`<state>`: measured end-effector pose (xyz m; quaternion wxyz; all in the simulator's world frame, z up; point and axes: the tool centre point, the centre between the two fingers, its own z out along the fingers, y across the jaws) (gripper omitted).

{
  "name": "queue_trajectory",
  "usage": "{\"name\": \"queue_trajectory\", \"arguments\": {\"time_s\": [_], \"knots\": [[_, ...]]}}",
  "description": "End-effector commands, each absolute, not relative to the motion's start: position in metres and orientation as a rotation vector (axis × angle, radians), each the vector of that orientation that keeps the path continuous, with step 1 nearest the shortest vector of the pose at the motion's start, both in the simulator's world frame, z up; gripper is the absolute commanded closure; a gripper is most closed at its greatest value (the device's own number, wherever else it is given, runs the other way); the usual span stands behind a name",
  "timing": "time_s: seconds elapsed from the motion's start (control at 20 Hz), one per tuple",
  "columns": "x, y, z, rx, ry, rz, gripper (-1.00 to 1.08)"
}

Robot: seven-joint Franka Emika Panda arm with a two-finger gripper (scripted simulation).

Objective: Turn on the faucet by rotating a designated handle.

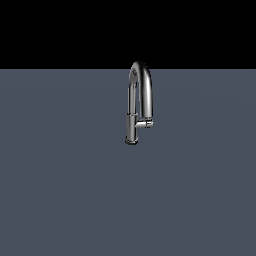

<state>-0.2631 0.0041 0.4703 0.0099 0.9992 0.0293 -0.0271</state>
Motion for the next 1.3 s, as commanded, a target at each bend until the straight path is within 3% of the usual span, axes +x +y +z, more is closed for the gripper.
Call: {"name": "queue_trajectory", "arguments": {"time_s": [0.0,0.6,1.25], "knots": [[-0.263,0.004,0.470,3.119,0.091,-0.084,1.08],[-0.244,0.006,0.470,3.155,0.031,-0.154,1.08],[-0.181,0.008,0.463,3.255,-0.179,-0.398,1.08]]}}
